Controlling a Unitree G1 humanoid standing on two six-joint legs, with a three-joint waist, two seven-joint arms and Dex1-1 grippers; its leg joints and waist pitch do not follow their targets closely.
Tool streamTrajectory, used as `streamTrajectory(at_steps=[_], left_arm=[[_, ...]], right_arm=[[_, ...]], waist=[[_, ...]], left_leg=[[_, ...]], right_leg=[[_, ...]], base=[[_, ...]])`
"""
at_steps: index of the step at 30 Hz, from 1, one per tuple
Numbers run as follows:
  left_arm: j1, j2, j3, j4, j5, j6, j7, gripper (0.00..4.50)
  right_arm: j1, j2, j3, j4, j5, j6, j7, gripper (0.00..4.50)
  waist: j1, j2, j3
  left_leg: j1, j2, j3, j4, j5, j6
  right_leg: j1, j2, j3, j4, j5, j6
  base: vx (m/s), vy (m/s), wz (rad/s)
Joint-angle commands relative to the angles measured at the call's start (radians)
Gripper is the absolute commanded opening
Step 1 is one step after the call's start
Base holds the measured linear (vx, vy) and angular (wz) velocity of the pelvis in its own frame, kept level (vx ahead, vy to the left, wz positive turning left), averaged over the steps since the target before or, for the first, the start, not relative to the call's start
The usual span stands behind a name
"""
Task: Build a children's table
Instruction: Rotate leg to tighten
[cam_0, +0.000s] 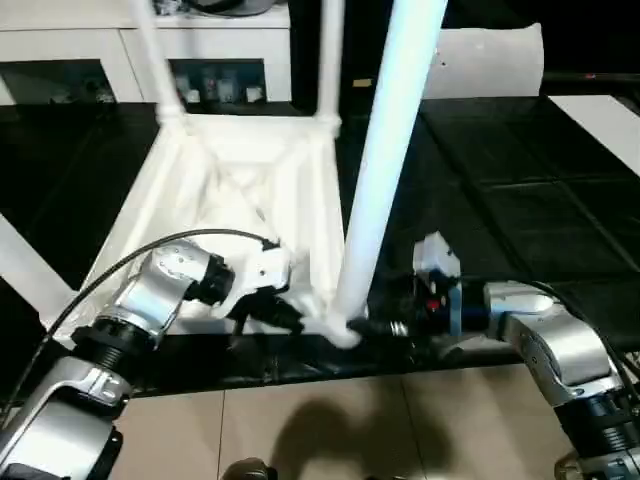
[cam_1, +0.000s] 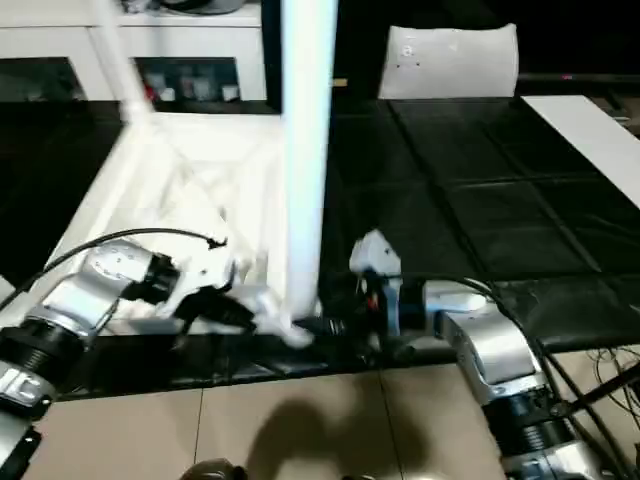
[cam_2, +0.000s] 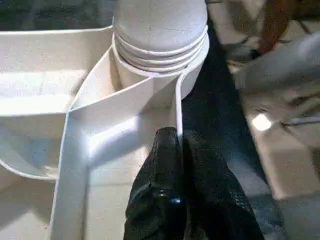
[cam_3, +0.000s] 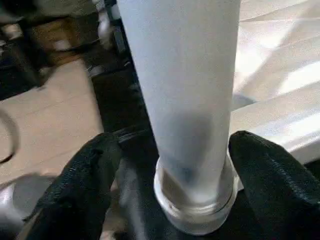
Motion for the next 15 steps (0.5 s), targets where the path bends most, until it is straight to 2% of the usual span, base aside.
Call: streamTrajectory(at_steps=[1, 2, 3, 5, 6, 7, 8, 11, 12, 14, 15], left_arm=[[-0.020, -0.010, -0.050, -0.022, -0.008, -0.017, -0.082, 0.00], [-0.023, -0.008, -0.054, -0.020, -0.008, -0.022, -0.094, 0.00], [-0.025, -0.007, -0.055, -0.017, -0.007, -0.026, -0.102, 0.00], [-0.027, -0.007, -0.058, -0.017, -0.007, -0.026, -0.108, 0.00], [-0.029, -0.008, -0.061, -0.016, -0.008, -0.028, -0.115, 0.00], [-0.030, -0.009, -0.062, -0.016, -0.008, -0.028, -0.117, 0.00], [-0.032, -0.010, -0.061, -0.014, -0.007, -0.030, -0.121, 0.00], [-0.038, -0.013, -0.060, -0.010, -0.006, -0.032, -0.130, 0.00], [-0.040, -0.015, -0.060, -0.009, -0.005, -0.031, -0.132, 0.00], [-0.043, -0.016, -0.060, -0.005, -0.004, -0.034, -0.133, 0.00], [-0.045, -0.018, -0.057, -0.001, -0.003, -0.034, -0.127, 0.00]], right_arm=[[-0.014, -0.020, 0.032, -0.016, 0.012, 0.011, 0.054, 3.36], [-0.017, -0.024, 0.038, -0.014, 0.015, 0.015, 0.068, 3.36], [-0.020, -0.024, 0.041, -0.012, 0.015, 0.016, 0.075, 3.09], [-0.023, -0.025, 0.044, -0.009, 0.017, 0.017, 0.083, 3.04], [-0.028, -0.025, 0.048, -0.003, 0.019, 0.016, 0.093, 2.97], [-0.029, -0.025, 0.049, -0.001, 0.019, 0.014, 0.095, 2.69], [-0.032, -0.026, 0.052, 0.002, 0.021, 0.013, 0.100, 2.69], [-0.039, -0.023, 0.057, 0.011, 0.022, 0.008, 0.112, 2.52], [-0.041, -0.022, 0.058, 0.013, 0.022, 0.006, 0.115, 2.34], [-0.043, -0.021, 0.060, 0.013, 0.025, 0.010, 0.119, 2.34], [-0.041, -0.016, 0.062, 0.009, 0.029, 0.016, 0.117, 2.15]], waist=[[-0.003, 0.005, -0.072], [0.000, 0.005, -0.072], [0.002, 0.005, -0.071], [0.005, 0.005, -0.072], [0.009, 0.006, -0.073], [0.011, 0.006, -0.074], [0.011, 0.003, -0.074], [0.011, 0.007, -0.075], [0.011, 0.006, -0.075], [0.012, 0.003, -0.075], [0.013, 0.004, -0.076]], left_leg=[[0.020, 0.080, -0.025, -0.070, -0.205, 0.032], [0.021, 0.080, -0.026, -0.070, -0.205, 0.031], [0.021, 0.081, -0.026, -0.071, -0.212, 0.029], [0.022, 0.081, -0.026, -0.071, -0.214, 0.025], [0.024, 0.082, -0.027, -0.071, -0.212, 0.022], [0.025, 0.084, -0.027, -0.071, -0.211, 0.018], [0.024, 0.084, -0.027, -0.072, -0.209, 0.019], [0.022, 0.082, -0.027, -0.071, -0.203, 0.018], [0.022, 0.082, -0.027, -0.071, -0.204, 0.018], [0.021, 0.081, -0.026, -0.070, -0.199, 0.021], [0.020, 0.081, -0.026, -0.069, -0.193, 0.022]], right_leg=[[0.048, -0.104, 0.075, -0.065, -0.282, -0.164], [0.048, -0.105, 0.075, -0.066, -0.293, -0.161], [0.047, -0.105, 0.075, -0.068, -0.307, -0.157], [0.046, -0.106, 0.075, -0.069, -0.317, -0.153], [0.045, -0.105, 0.076, -0.068, -0.308, -0.156], [0.045, -0.104, 0.076, -0.063, -0.284, -0.165], [0.046, -0.104, 0.076, -0.063, -0.277, -0.167], [0.047, -0.105, 0.076, -0.061, -0.262, -0.172], [0.048, -0.105, 0.076, -0.060, -0.261, -0.173], [0.049, -0.105, 0.076, -0.060, -0.262, -0.171], [0.049, -0.106, 0.075, -0.060, -0.263, -0.169]], base=[[0.000, 0.000, 0.00], [0.000, 0.000, 0.00], [0.000, 0.000, 0.00], [0.000, 0.000, 0.00], [0.000, 0.000, 0.00], [0.000, 0.000, 0.00], [0.000, 0.000, 0.00], [0.000, 0.000, 0.00], [0.000, 0.000, 0.00], [0.000, 0.000, 0.00], [0.000, 0.000, 0.00]])
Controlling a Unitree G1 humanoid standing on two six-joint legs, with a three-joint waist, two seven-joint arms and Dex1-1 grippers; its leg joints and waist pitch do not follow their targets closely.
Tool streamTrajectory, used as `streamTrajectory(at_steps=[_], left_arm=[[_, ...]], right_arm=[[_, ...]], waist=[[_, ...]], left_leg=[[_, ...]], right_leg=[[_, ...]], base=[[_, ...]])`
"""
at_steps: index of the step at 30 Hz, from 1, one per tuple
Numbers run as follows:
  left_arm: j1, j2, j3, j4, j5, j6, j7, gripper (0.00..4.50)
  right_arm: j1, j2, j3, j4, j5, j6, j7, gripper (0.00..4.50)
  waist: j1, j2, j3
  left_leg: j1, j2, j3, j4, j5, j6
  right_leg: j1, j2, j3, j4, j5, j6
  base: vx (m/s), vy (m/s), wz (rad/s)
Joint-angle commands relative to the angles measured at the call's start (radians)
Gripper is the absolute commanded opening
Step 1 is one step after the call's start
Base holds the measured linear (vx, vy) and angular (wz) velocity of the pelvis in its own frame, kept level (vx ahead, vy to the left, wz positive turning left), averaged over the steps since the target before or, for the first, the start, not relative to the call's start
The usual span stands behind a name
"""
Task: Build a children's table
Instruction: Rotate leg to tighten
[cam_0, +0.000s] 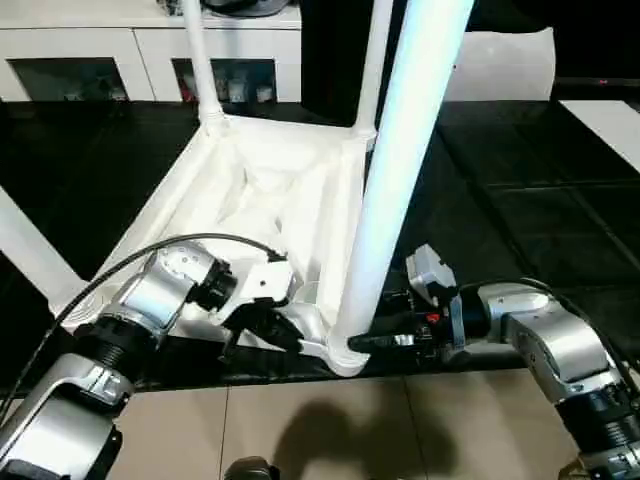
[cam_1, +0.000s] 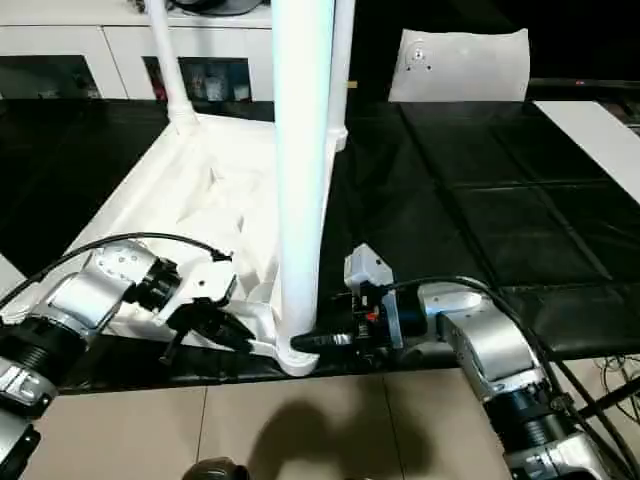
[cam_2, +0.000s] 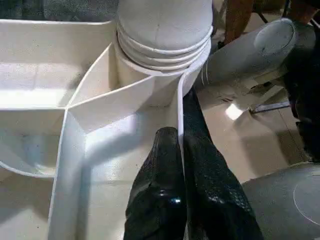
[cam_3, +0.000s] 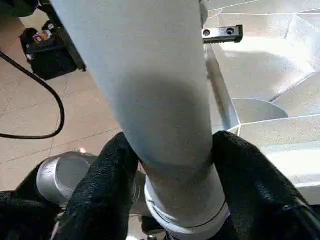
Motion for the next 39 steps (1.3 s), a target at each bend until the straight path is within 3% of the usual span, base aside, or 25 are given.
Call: streamTrajectory(at_steps=[1, 4, 9, 10, 11, 12, 13, 14, 17, 18, 20, 22, 25, 27, 29, 32, 34, 36, 37, 39], left_arm=[[-0.029, -0.017, -0.023, -0.007, 0.002, -0.019, -0.032, 0.00], [-0.028, -0.022, -0.012, -0.005, -0.001, -0.010, -0.008, 0.00], [-0.013, -0.060, 0.047, -0.015, -0.010, 0.099, 0.139, 0.00], [-0.013, -0.085, 0.075, -0.019, -0.020, 0.144, 0.204, 0.00], [-0.013, -0.085, 0.075, -0.019, -0.020, 0.144, 0.204, 0.00], [-0.014, -0.112, 0.097, -0.021, -0.014, 0.187, 0.281, 0.00], [-0.018, -0.130, 0.109, -0.016, -0.007, 0.214, 0.335, 0.00], [-0.024, -0.148, 0.118, -0.009, 0.001, 0.235, 0.381, 0.00], [-0.032, -0.187, 0.141, 0.001, 0.015, 0.273, 0.486, 0.00], [-0.042, -0.216, 0.157, 0.011, 0.025, 0.302, 0.562, 0.00], [-0.055, -0.258, 0.184, 0.022, 0.034, 0.337, 0.668, 0.00], [-0.063, -0.284, 0.198, 0.021, 0.037, 0.354, 0.727, 0.00], [-0.074, -0.315, 0.211, 0.019, 0.035, 0.368, 0.759, 0.00], [-0.079, -0.319, 0.202, 0.021, 0.039, 0.358, 0.754, 0.00], [-0.074, -0.311, 0.189, 0.013, 0.039, 0.340, 0.731, 0.00], [-0.059, -0.273, 0.163, 0.007, 0.043, 0.311, 0.672, 0.00], [-0.049, -0.251, 0.155, 0.000, 0.041, 0.298, 0.638, 0.00], [-0.045, -0.239, 0.149, -0.005, 0.041, 0.287, 0.617, 0.00], [-0.036, -0.204, 0.138, -0.013, 0.033, 0.246, 0.544, 0.00], [-0.029, -0.181, 0.126, -0.018, 0.032, 0.220, 0.497, 0.00]], right_arm=[[-0.018, 0.004, 0.019, -0.005, 0.023, 0.006, 0.023, 2.15], [-0.004, 0.008, 0.017, -0.025, 0.036, 0.025, 0.022, 2.02], [0.053, 0.058, -0.031, -0.085, 0.052, 0.068, -0.108, 1.96], [0.056, 0.110, -0.051, -0.076, 0.014, 0.078, -0.232, 1.96], [0.056, 0.110, -0.051, -0.076, 0.014, 0.078, -0.232, 1.96], [0.049, 0.168, -0.067, -0.047, -0.036, 0.090, -0.367, 1.96], [0.044, 0.202, -0.078, -0.031, -0.056, 0.095, -0.435, 1.96], [0.036, 0.236, -0.092, -0.014, -0.069, 0.104, -0.498, 1.94], [0.012, 0.311, -0.121, 0.025, -0.088, 0.131, -0.629, 1.92], [-0.014, 0.366, -0.146, 0.065, -0.106, 0.146, -0.737, 1.92], [-0.057, 0.430, -0.173, 0.124, -0.129, 0.151, -0.871, 1.91], [-0.086, 0.465, -0.185, 0.161, -0.144, 0.155, -0.932, 1.91], [-0.124, 0.503, -0.199, 0.206, -0.168, 0.122, -0.988, 1.91], [-0.134, 0.507, -0.199, 0.207, -0.173, 0.093, -0.982, 2.61], [-0.132, 0.505, -0.204, 0.196, -0.165, 0.077, -0.960, 2.61], [-0.109, 0.449, -0.193, 0.161, -0.159, 0.046, -0.892, 3.09], [-0.096, 0.404, -0.188, 0.149, -0.162, 0.025, -0.846, 3.11], [-0.089, 0.379, -0.185, 0.141, -0.160, 0.021, -0.814, 3.29], [-0.076, 0.323, -0.184, 0.124, -0.147, 0.013, -0.739, 3.43], [-0.068, 0.288, -0.179, 0.117, -0.139, 0.005, -0.685, 3.53]], waist=[[-0.007, 0.004, -0.075], [-0.007, 0.005, -0.076], [-0.003, 0.008, -0.074], [-0.012, 0.003, -0.070], [-0.012, 0.003, -0.070], [-0.023, 0.008, -0.065], [-0.030, 0.003, -0.062], [-0.043, 0.000, -0.060], [-0.069, 0.004, -0.059], [-0.091, 0.006, -0.062], [-0.104, 0.013, -0.064], [-0.115, 0.007, -0.065], [-0.113, 0.009, -0.071], [-0.108, 0.005, -0.074], [-0.105, 0.006, -0.077], [-0.101, 0.008, -0.088], [-0.097, 0.013, -0.088], [-0.095, 0.011, -0.084], [-0.091, 0.016, -0.083], [-0.086, 0.013, -0.080]], left_leg=[[0.020, 0.081, -0.027, -0.070, -0.192, 0.023], [0.020, 0.082, -0.027, -0.071, -0.192, 0.022], [0.023, 0.084, -0.028, -0.071, -0.202, 0.013], [0.020, 0.080, -0.030, -0.076, -0.223, -0.004], [0.020, 0.080, -0.030, -0.076, -0.223, -0.004], [0.023, 0.074, -0.033, -0.075, -0.273, -0.025], [0.024, 0.071, -0.034, -0.076, -0.286, -0.033], [0.021, 0.064, -0.039, -0.075, -0.309, -0.037], [0.023, 0.061, -0.041, -0.073, -0.330, -0.031], [0.021, 0.062, -0.045, -0.075, -0.334, -0.033], [0.023, 0.060, -0.046, -0.073, -0.341, -0.028], [0.019, 0.056, -0.042, -0.070, -0.325, -0.016], [0.014, 0.058, -0.037, -0.069, -0.251, 0.002], [0.010, 0.060, -0.033, -0.068, -0.197, 0.019], [0.008, 0.061, -0.031, -0.066, -0.159, 0.033], [0.004, 0.064, -0.030, -0.059, -0.073, 0.068], [0.002, 0.066, -0.031, -0.056, -0.042, 0.086], [0.002, 0.065, -0.028, -0.057, -0.079, 0.096], [0.005, 0.066, -0.029, -0.057, -0.092, 0.090], [0.006, 0.067, -0.026, -0.059, -0.123, 0.083]], right_leg=[[0.047, -0.105, 0.075, -0.061, -0.259, -0.174], [0.048, -0.104, 0.075, -0.061, -0.262, -0.173], [0.044, -0.106, 0.076, -0.064, -0.273, -0.173], [0.047, -0.108, 0.075, -0.069, -0.325, -0.157], [0.047, -0.108, 0.075, -0.069, -0.325, -0.157], [0.040, -0.107, 0.071, -0.081, -0.419, -0.134], [0.041, -0.107, 0.067, -0.085, -0.453, -0.123], [0.048, -0.109, 0.058, -0.096, -0.534, -0.087], [0.044, -0.105, 0.053, -0.110, -0.579, -0.053], [0.043, -0.101, 0.051, -0.104, -0.538, -0.069], [0.040, -0.100, 0.054, -0.103, -0.507, -0.083], [0.043, -0.099, 0.056, -0.102, -0.485, -0.096], [0.046, -0.097, 0.065, -0.091, -0.385, -0.120], [0.050, -0.095, 0.069, -0.079, -0.292, -0.141], [0.053, -0.096, 0.071, -0.068, -0.223, -0.165], [0.059, -0.095, 0.073, -0.047, -0.085, -0.197], [0.057, -0.093, 0.071, -0.039, -0.012, -0.216], [0.057, -0.096, 0.072, -0.042, -0.031, -0.229], [0.058, -0.096, 0.071, -0.046, -0.050, -0.225], [0.057, -0.097, 0.073, -0.052, -0.099, -0.212]], base=[[0.000, 0.000, 0.00], [0.000, 0.000, 0.00], [0.000, 0.000, 0.00], [0.000, 0.000, 0.00], [0.000, 0.000, 0.00], [0.000, 0.000, 0.00], [0.000, 0.000, 0.00], [0.000, 0.000, 0.00], [0.000, 0.000, 0.00], [0.000, 0.000, 0.00], [0.000, 0.000, 0.00], [0.000, 0.000, 0.00], [0.000, 0.000, 0.00], [0.000, 0.000, 0.00], [0.000, 0.000, 0.00], [0.000, 0.000, 0.00], [0.000, 0.000, 0.00], [0.000, 0.000, 0.00], [0.000, 0.000, 0.00], [0.000, 0.000, 0.00]])
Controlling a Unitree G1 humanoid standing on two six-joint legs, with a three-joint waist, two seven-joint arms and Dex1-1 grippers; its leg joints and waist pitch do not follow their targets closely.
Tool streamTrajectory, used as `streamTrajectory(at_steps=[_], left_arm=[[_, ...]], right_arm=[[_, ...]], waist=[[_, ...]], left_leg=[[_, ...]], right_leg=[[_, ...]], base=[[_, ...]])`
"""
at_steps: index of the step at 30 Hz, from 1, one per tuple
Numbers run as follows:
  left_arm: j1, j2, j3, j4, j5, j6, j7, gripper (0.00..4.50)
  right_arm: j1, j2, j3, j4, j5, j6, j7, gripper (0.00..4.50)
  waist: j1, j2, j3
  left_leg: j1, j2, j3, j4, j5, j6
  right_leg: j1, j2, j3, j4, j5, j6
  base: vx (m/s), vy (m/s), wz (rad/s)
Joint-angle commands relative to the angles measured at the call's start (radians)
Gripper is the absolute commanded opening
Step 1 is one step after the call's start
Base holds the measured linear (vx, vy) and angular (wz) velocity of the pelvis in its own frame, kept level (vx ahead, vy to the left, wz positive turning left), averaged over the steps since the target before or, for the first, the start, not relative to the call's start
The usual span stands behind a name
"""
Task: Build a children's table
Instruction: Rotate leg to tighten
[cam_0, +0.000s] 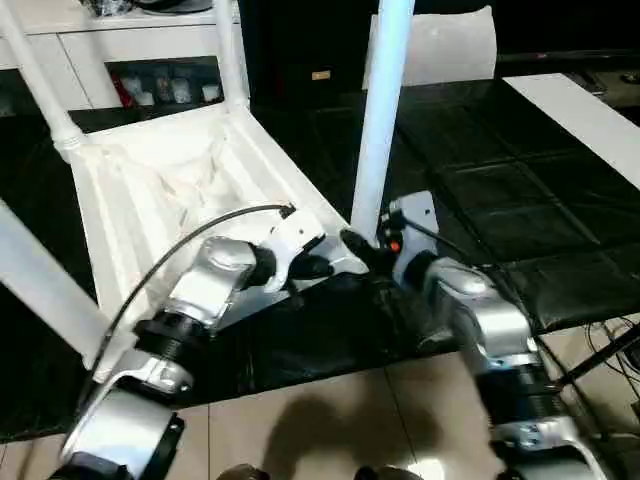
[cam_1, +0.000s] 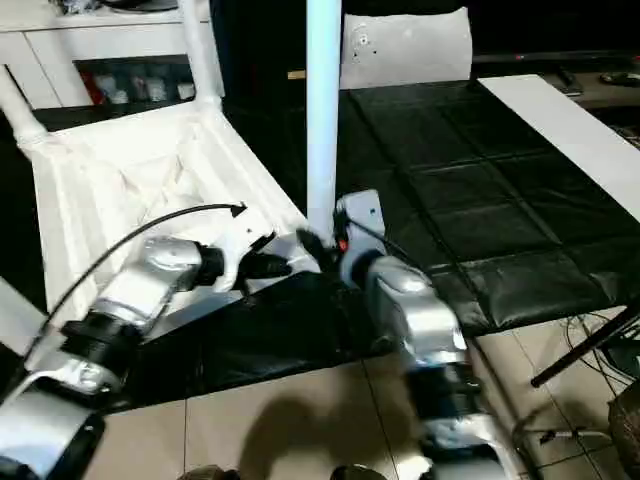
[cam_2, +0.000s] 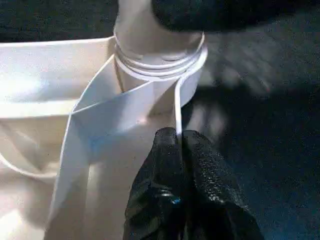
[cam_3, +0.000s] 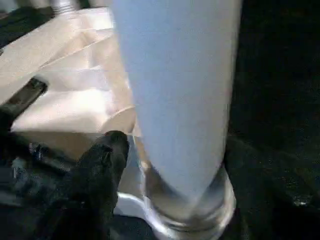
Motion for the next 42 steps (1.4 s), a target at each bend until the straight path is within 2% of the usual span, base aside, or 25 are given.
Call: streamTrajectory(at_steps=[1, 3, 4, 6, 7, 10, 13, 14, 17, 18, 19, 20, 22, 26, 28, 29, 31, 35, 38, 40, 41, 42], left_arm=[[0.005, 0.040, -0.031, -0.051, -0.016, -0.079, -0.125, 0.00], [0.022, 0.090, -0.068, -0.063, -0.018, -0.138, -0.242, 0.00], [0.023, 0.096, -0.074, -0.063, -0.016, -0.147, -0.254, 0.00], [0.026, 0.120, -0.097, -0.056, -0.009, -0.180, -0.304, 0.00], [0.026, 0.126, -0.104, -0.053, -0.009, -0.194, -0.321, 0.00], [0.027, 0.157, -0.130, -0.045, -0.023, -0.258, -0.426, 0.00], [0.029, 0.171, -0.143, -0.058, -0.038, -0.257, -0.489, 0.00], [0.029, 0.173, -0.145, -0.060, -0.040, -0.258, -0.498, 0.00], [0.026, 0.184, -0.162, -0.068, -0.047, -0.269, -0.552, 0.00], [0.025, 0.185, -0.169, -0.071, -0.048, -0.273, -0.567, 0.00], [0.023, 0.184, -0.174, -0.071, -0.046, -0.279, -0.575, 0.00], [0.022, 0.183, -0.176, -0.071, -0.045, -0.281, -0.578, 0.00], [0.018, 0.176, -0.183, -0.070, -0.042, -0.288, -0.591, 0.00], [0.019, 0.171, -0.186, -0.074, -0.042, -0.284, -0.594, 0.00], [0.018, 0.171, -0.187, -0.073, -0.043, -0.283, -0.597, 0.00], [0.017, 0.171, -0.187, -0.072, -0.043, -0.284, -0.598, 0.00], [0.016, 0.171, -0.185, -0.069, -0.042, -0.284, -0.599, 0.00], [0.012, 0.167, -0.174, -0.056, -0.039, -0.277, -0.574, 0.00], [0.012, 0.148, -0.152, -0.047, -0.032, -0.231, -0.499, 0.00], [0.008, 0.121, -0.127, -0.035, -0.025, -0.183, -0.413, 0.00], [0.005, 0.102, -0.110, -0.029, -0.022, -0.151, -0.358, 0.00], [0.004, 0.090, -0.099, -0.027, -0.021, -0.130, -0.324, 0.00]], right_arm=[[0.014, -0.060, 0.019, -0.031, 0.022, -0.022, 0.128, 3.60], [0.030, -0.136, 0.047, -0.051, 0.043, -0.047, 0.279, 3.60], [0.032, -0.145, 0.051, -0.053, 0.044, -0.052, 0.296, 3.60], [0.044, -0.192, 0.080, -0.068, 0.055, -0.077, 0.392, 3.60], [0.047, -0.207, 0.090, -0.072, 0.058, -0.084, 0.422, 3.60], [0.057, -0.284, 0.148, -0.073, 0.059, -0.132, 0.576, 3.60], [0.051, -0.302, 0.162, -0.063, 0.077, -0.135, 0.645, 3.60], [0.050, -0.303, 0.163, -0.063, 0.081, -0.133, 0.655, 3.44], [0.042, -0.307, 0.169, -0.064, 0.109, -0.118, 0.712, 3.44], [0.038, -0.307, 0.174, -0.065, 0.119, -0.114, 0.729, 3.26], [0.035, -0.305, 0.179, -0.066, 0.126, -0.112, 0.739, 3.26], [0.034, -0.304, 0.182, -0.067, 0.129, -0.110, 0.743, 3.06], [0.033, -0.298, 0.191, -0.069, 0.140, -0.104, 0.765, 2.97], [0.038, -0.295, 0.196, -0.077, 0.145, -0.094, 0.780, 2.65], [0.049, -0.303, 0.202, -0.095, 0.162, -0.056, 0.798, 2.44], [0.051, -0.305, 0.204, -0.098, 0.164, -0.052, 0.801, 2.44], [0.057, -0.312, 0.206, -0.106, 0.171, -0.040, 0.808, 2.17], [0.072, -0.308, 0.191, -0.132, 0.202, -0.003, 0.797, 2.03], [0.083, -0.278, 0.169, -0.153, 0.211, 0.029, 0.729, 2.00], [0.088, -0.234, 0.152, -0.168, 0.192, 0.045, 0.628, 2.00], [0.083, -0.198, 0.143, -0.165, 0.172, 0.064, 0.547, 2.00], [0.080, -0.175, 0.137, -0.163, 0.158, 0.077, 0.495, 2.00]], waist=[[0.009, 0.012, -0.079], [0.020, 0.013, -0.076], [0.022, 0.012, -0.074], [0.034, 0.012, -0.073], [0.042, 0.013, -0.070], [0.054, 0.012, -0.071], [0.061, 0.010, -0.073], [0.062, 0.007, -0.073], [0.068, 0.008, -0.075], [0.068, 0.004, -0.075], [0.073, 0.006, -0.076], [0.076, 0.008, -0.076], [0.081, 0.006, -0.076], [0.083, 0.007, -0.076], [0.083, 0.009, -0.075], [0.083, 0.008, -0.076], [0.084, 0.007, -0.076], [0.085, 0.006, -0.076], [0.085, 0.006, -0.076], [0.081, 0.006, -0.071], [0.077, 0.012, -0.067], [0.071, 0.009, -0.064]], left_leg=[[0.016, 0.068, -0.027, -0.058, -0.138, 0.069], [0.018, 0.070, -0.026, -0.060, -0.172, 0.062], [0.018, 0.071, -0.025, -0.060, -0.180, 0.061], [0.023, 0.075, -0.025, -0.063, -0.197, 0.049], [0.031, 0.077, -0.023, -0.064, -0.222, 0.035], [0.032, 0.078, -0.025, -0.066, -0.239, 0.025], [0.030, 0.078, -0.025, -0.066, -0.229, 0.026], [0.029, 0.078, -0.025, -0.066, -0.226, 0.028], [0.027, 0.079, -0.025, -0.065, -0.212, 0.037], [0.028, 0.080, -0.025, -0.065, -0.209, 0.037], [0.027, 0.080, -0.026, -0.065, -0.199, 0.038], [0.029, 0.081, -0.025, -0.064, -0.199, 0.037], [0.030, 0.081, -0.025, -0.065, -0.200, 0.034], [0.028, 0.081, -0.027, -0.066, -0.209, 0.026], [0.028, 0.080, -0.027, -0.067, -0.212, 0.025], [0.028, 0.081, -0.027, -0.066, -0.210, 0.024], [0.028, 0.080, -0.027, -0.066, -0.206, 0.024], [0.029, 0.081, -0.027, -0.066, -0.202, 0.024], [0.029, 0.080, -0.026, -0.066, -0.202, 0.022], [0.031, 0.080, -0.029, -0.069, -0.236, 0.009], [0.036, 0.078, -0.030, -0.070, -0.260, -0.007], [0.036, 0.074, -0.030, -0.071, -0.284, -0.013]], right_leg=[[0.069, -0.097, 0.073, -0.057, -0.136, -0.199], [0.069, -0.097, 0.073, -0.063, -0.194, -0.180], [0.067, -0.096, 0.073, -0.065, -0.207, -0.172], [0.064, -0.097, 0.072, -0.066, -0.250, -0.163], [0.056, -0.097, 0.074, -0.071, -0.283, -0.162], [0.060, -0.099, 0.074, -0.072, -0.304, -0.153], [0.060, -0.101, 0.075, -0.066, -0.273, -0.166], [0.062, -0.101, 0.075, -0.066, -0.275, -0.168], [0.061, -0.102, 0.074, -0.065, -0.274, -0.171], [0.062, -0.103, 0.074, -0.065, -0.274, -0.171], [0.061, -0.103, 0.074, -0.063, -0.273, -0.172], [0.060, -0.103, 0.074, -0.064, -0.275, -0.170], [0.059, -0.102, 0.075, -0.064, -0.279, -0.169], [0.060, -0.103, 0.074, -0.065, -0.288, -0.164], [0.061, -0.103, 0.073, -0.067, -0.299, -0.157], [0.062, -0.103, 0.073, -0.067, -0.299, -0.156], [0.061, -0.103, 0.074, -0.066, -0.296, -0.155], [0.060, -0.103, 0.074, -0.067, -0.294, -0.154], [0.060, -0.104, 0.074, -0.068, -0.301, -0.152], [0.058, -0.104, 0.073, -0.075, -0.361, -0.140], [0.053, -0.103, 0.073, -0.078, -0.394, -0.136], [0.052, -0.103, 0.070, -0.084, -0.430, -0.128]], base=[[0.000, 0.000, 0.00], [0.000, 0.000, 0.00], [0.000, 0.000, 0.00], [0.000, 0.000, 0.00], [0.000, 0.000, 0.00], [0.000, 0.000, 0.00], [0.000, 0.000, 0.00], [0.000, 0.000, 0.00], [0.000, 0.000, 0.00], [0.000, 0.000, 0.00], [0.000, 0.000, 0.00], [0.000, 0.000, 0.00], [0.000, 0.000, 0.00], [0.000, 0.000, 0.00], [0.000, 0.000, 0.00], [0.000, 0.000, 0.00], [0.000, 0.000, 0.00], [0.000, 0.000, 0.00], [0.000, 0.000, 0.00], [0.000, 0.000, 0.00], [0.000, 0.000, 0.00], [0.000, 0.000, 0.00]])
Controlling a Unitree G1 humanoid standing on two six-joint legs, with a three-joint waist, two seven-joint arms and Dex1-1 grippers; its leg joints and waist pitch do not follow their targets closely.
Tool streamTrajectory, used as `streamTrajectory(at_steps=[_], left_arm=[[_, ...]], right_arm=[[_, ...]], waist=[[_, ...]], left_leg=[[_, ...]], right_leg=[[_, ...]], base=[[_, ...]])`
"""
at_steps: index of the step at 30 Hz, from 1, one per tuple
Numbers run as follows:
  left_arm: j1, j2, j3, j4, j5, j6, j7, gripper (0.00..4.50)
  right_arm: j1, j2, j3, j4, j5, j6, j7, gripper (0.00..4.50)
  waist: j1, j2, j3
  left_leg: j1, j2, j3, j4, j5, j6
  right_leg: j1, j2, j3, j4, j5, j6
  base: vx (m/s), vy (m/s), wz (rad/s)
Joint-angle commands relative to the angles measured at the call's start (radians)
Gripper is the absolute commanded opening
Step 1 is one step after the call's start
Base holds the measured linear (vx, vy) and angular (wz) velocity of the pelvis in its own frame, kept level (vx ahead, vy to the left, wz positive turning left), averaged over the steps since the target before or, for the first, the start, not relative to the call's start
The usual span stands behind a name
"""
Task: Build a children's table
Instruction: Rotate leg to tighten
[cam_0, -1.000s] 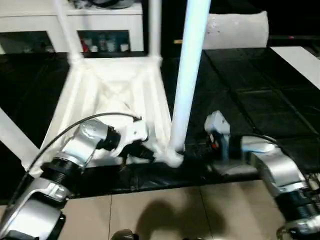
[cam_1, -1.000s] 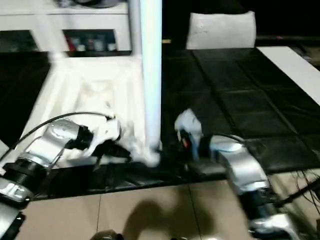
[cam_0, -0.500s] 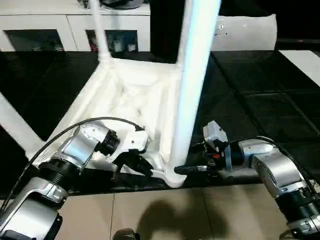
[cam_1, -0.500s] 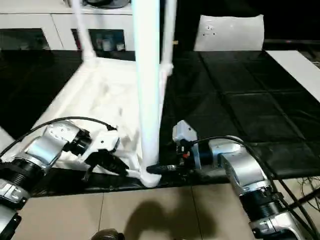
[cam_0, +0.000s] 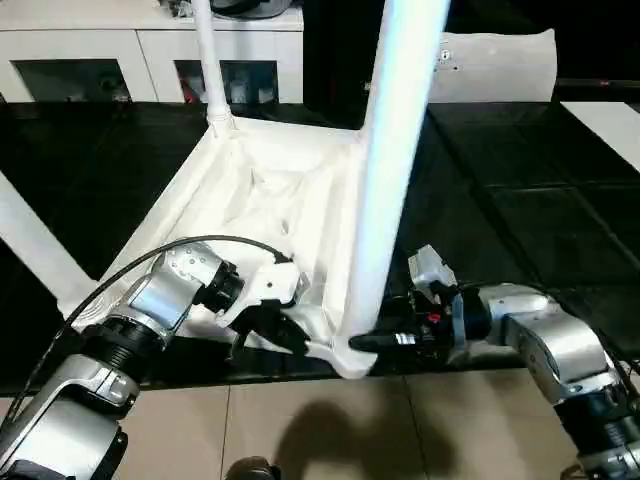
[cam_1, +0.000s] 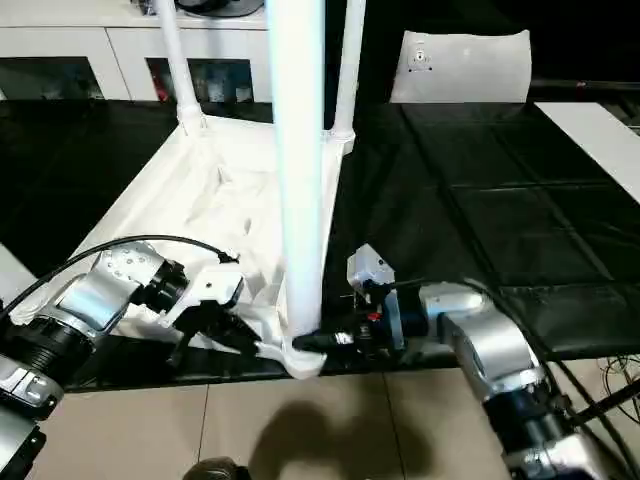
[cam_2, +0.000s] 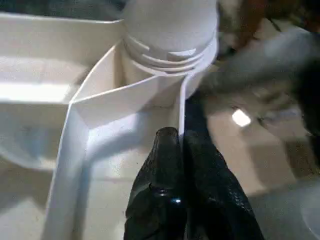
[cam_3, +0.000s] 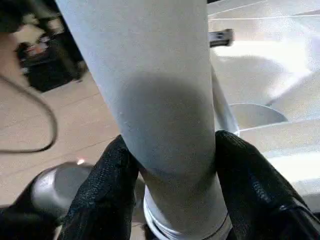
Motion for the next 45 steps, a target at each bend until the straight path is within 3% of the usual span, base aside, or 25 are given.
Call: streamTrajectory(at_steps=[1, 2, 3, 5, 7, 8, 9, 13, 14, 16, 18, 20, 21, 24, 27, 28, 30, 31, 33, 34, 36, 38, 45], left_arm=[[-0.030, -0.082, 0.031, 0.007, 0.004, 0.077, 0.172, 0.00], [-0.031, -0.098, 0.041, 0.010, 0.006, 0.096, 0.211, 0.00], [-0.033, -0.113, 0.051, 0.011, 0.007, 0.116, 0.246, 0.00], [-0.037, -0.145, 0.068, 0.013, 0.011, 0.156, 0.315, 0.00], [-0.048, -0.183, 0.090, 0.024, 0.021, 0.188, 0.412, 0.00], [-0.052, -0.202, 0.102, 0.025, 0.023, 0.206, 0.454, 0.00], [-0.055, -0.211, 0.108, 0.025, 0.021, 0.216, 0.471, 0.00], [-0.077, -0.275, 0.157, 0.030, 0.021, 0.263, 0.597, 0.00], [-0.076, -0.279, 0.154, 0.020, 0.021, 0.264, 0.588, 0.00], [-0.072, -0.277, 0.140, 0.000, 0.027, 0.266, 0.566, 0.00], [-0.055, -0.249, 0.106, -0.024, 0.033, 0.227, 0.511, 0.00], [-0.043, -0.225, 0.088, -0.029, 0.033, 0.197, 0.466, 0.00], [-0.039, -0.218, 0.084, -0.030, 0.034, 0.192, 0.453, 0.00], [-0.007, -0.171, 0.057, -0.052, 0.024, 0.134, 0.356, 0.00], [0.014, -0.134, 0.040, -0.068, 0.010, 0.093, 0.269, 0.00], [0.018, -0.122, 0.031, -0.070, 0.011, 0.074, 0.247, 0.00], [0.023, -0.089, 0.012, -0.075, 0.004, 0.045, 0.183, 0.00], [0.024, -0.061, -0.005, -0.070, 0.004, 0.002, 0.127, 0.00], [0.021, -0.034, -0.021, -0.059, 0.008, -0.035, 0.071, 0.00], [0.020, -0.023, -0.027, -0.055, 0.009, -0.050, 0.047, 0.00], [0.018, -0.001, -0.034, -0.061, -0.001, -0.058, -0.012, 0.00], [0.009, 0.016, -0.039, -0.063, -0.009, -0.067, -0.059, 0.00], [-0.008, 0.042, -0.067, -0.063, -0.016, -0.087, -0.135, 0.00]], right_arm=[[-0.022, 0.109, -0.018, -0.010, -0.010, 0.048, -0.195, 2.00], [-0.027, 0.139, -0.034, 0.003, -0.020, 0.058, -0.255, 1.99], [-0.032, 0.166, -0.046, 0.012, -0.027, 0.069, -0.304, 1.99], [-0.041, 0.218, -0.062, 0.031, -0.055, 0.076, -0.409, 1.98], [-0.056, 0.281, -0.084, 0.063, -0.084, 0.082, -0.534, 1.98], [-0.063, 0.306, -0.093, 0.076, -0.098, 0.086, -0.592, 1.98], [-0.067, 0.317, -0.096, 0.085, -0.106, 0.085, -0.618, 1.98], [-0.094, 0.397, -0.121, 0.129, -0.157, 0.077, -0.770, 1.98], [-0.093, 0.411, -0.126, 0.120, -0.150, 0.067, -0.770, 1.98], [-0.086, 0.418, -0.132, 0.097, -0.136, 0.061, -0.764, 2.52], [-0.074, 0.386, -0.129, 0.071, -0.144, 0.038, -0.729, 2.66], [-0.068, 0.342, -0.124, 0.062, -0.144, 0.022, -0.692, 2.77], [-0.066, 0.329, -0.123, 0.058, -0.142, 0.019, -0.678, 2.88], [-0.059, 0.252, -0.116, 0.041, -0.139, 0.002, -0.582, 3.20], [-0.057, 0.185, -0.106, 0.035, -0.125, -0.009, -0.479, 3.30], [-0.057, 0.163, -0.098, 0.034, -0.125, -0.017, -0.444, 3.30], [-0.056, 0.109, -0.076, 0.030, -0.118, -0.044, -0.344, 3.30], [-0.055, 0.066, -0.058, 0.027, -0.103, -0.058, -0.259, 3.30], [-0.055, 0.025, -0.036, 0.021, -0.086, -0.073, -0.169, 3.30], [-0.055, 0.009, -0.027, 0.020, -0.077, -0.077, -0.128, 3.30], [-0.053, -0.021, -0.012, 0.019, -0.053, -0.085, -0.048, 3.30], [-0.052, -0.046, 0.000, 0.014, -0.028, -0.076, 0.027, 3.30], [-0.046, -0.085, 0.033, 0.005, 0.009, -0.075, 0.147, 2.64]], waist=[[-0.021, 0.002, -0.058], [-0.026, 0.002, -0.057], [-0.044, 0.002, -0.056], [-0.063, 0.001, -0.058], [-0.087, 0.007, -0.057], [-0.095, 0.008, -0.058], [-0.114, 0.006, -0.059], [-0.120, 0.006, -0.064], [-0.120, 0.007, -0.065], [-0.114, 0.003, -0.070], [-0.109, 0.004, -0.077], [-0.107, 0.003, -0.079], [-0.103, 0.004, -0.084], [-0.091, 0.007, -0.086], [-0.078, 0.011, -0.082], [-0.077, 0.005, -0.079], [-0.067, 0.005, -0.076], [-0.057, 0.004, -0.072], [-0.052, 0.000, -0.073], [-0.047, 0.004, -0.073], [-0.042, 0.002, -0.070], [-0.040, 0.004, -0.069], [-0.025, -0.004, -0.073]], left_leg=[[0.023, 0.066, -0.034, -0.078, -0.326, -0.018], [0.026, 0.063, -0.034, -0.076, -0.335, -0.024], [0.030, 0.056, -0.041, -0.071, -0.357, -0.034], [0.021, 0.059, -0.047, -0.075, -0.370, -0.028], [0.010, 0.064, -0.055, -0.080, -0.395, -0.036], [0.016, 0.062, -0.056, -0.079, -0.414, -0.038], [0.021, 0.055, -0.053, -0.072, -0.423, -0.027], [0.013, 0.053, -0.045, -0.070, -0.346, 0.003], [0.012, 0.054, -0.044, -0.070, -0.333, 0.007], [0.003, 0.058, -0.041, -0.072, -0.261, 0.025], [-0.001, 0.062, -0.038, -0.069, -0.199, 0.041], [-0.008, 0.060, -0.037, -0.066, -0.159, 0.055], [-0.012, 0.059, -0.033, -0.060, -0.107, 0.077], [-0.009, 0.063, -0.032, -0.057, -0.069, 0.097], [0.000, 0.070, -0.029, -0.061, -0.109, 0.096], [0.001, 0.072, -0.027, -0.063, -0.117, 0.092], [0.004, 0.072, -0.027, -0.065, -0.152, 0.075], [0.004, 0.072, -0.027, -0.066, -0.184, 0.066], [0.007, 0.074, -0.026, -0.068, -0.189, 0.057], [0.007, 0.073, -0.028, -0.068, -0.189, 0.055], [0.011, 0.074, -0.027, -0.070, -0.218, 0.047], [0.012, 0.076, -0.027, -0.071, -0.224, 0.045], [0.011, 0.076, -0.026, -0.069, -0.195, 0.046]], right_leg=[[0.037, -0.103, 0.059, -0.098, -0.522, -0.102], [0.035, -0.104, 0.058, -0.103, -0.563, -0.085], [0.033, -0.106, 0.044, -0.120, -0.639, -0.044], [0.043, -0.103, 0.036, -0.125, -0.628, -0.018], [0.044, -0.102, 0.033, -0.118, -0.596, -0.026], [0.040, -0.100, 0.030, -0.121, -0.597, -0.028], [0.037, -0.103, 0.030, -0.125, -0.583, -0.042], [0.038, -0.102, 0.041, -0.120, -0.510, -0.070], [0.038, -0.102, 0.043, -0.116, -0.490, -0.077], [0.046, -0.101, 0.051, -0.101, -0.391, -0.104], [0.050, -0.101, 0.057, -0.082, -0.273, -0.139], [0.054, -0.100, 0.059, -0.072, -0.219, -0.154], [0.057, -0.099, 0.061, -0.062, -0.150, -0.171], [0.053, -0.096, 0.061, -0.052, -0.076, -0.193], [0.049, -0.096, 0.062, -0.056, -0.107, -0.199], [0.047, -0.095, 0.063, -0.057, -0.121, -0.198], [0.047, -0.097, 0.063, -0.062, -0.175, -0.186], [0.049, -0.098, 0.063, -0.070, -0.248, -0.158], [0.045, -0.098, 0.064, -0.072, -0.273, -0.147], [0.045, -0.099, 0.064, -0.071, -0.278, -0.147], [0.044, -0.099, 0.064, -0.078, -0.326, -0.138], [0.042, -0.098, 0.065, -0.077, -0.332, -0.139], [0.042, -0.101, 0.066, -0.071, -0.309, -0.156]], base=[[0.000, 0.000, 0.00], [0.000, 0.000, 0.00], [0.000, 0.000, 0.00], [0.000, 0.000, 0.00], [0.000, 0.000, 0.00], [0.000, 0.000, 0.00], [0.000, 0.000, 0.00], [0.000, 0.000, 0.00], [0.000, 0.000, 0.00], [0.000, 0.000, 0.00], [0.000, 0.000, 0.00], [0.000, 0.000, 0.00], [0.000, 0.000, 0.00], [0.000, 0.000, 0.00], [0.000, 0.000, 0.00], [0.000, 0.000, 0.00], [0.000, 0.000, 0.00], [0.000, 0.000, 0.00], [0.000, 0.000, 0.00], [0.000, 0.000, 0.00], [0.000, 0.000, 0.00], [0.000, 0.000, 0.00], [0.000, 0.000, 0.00]])
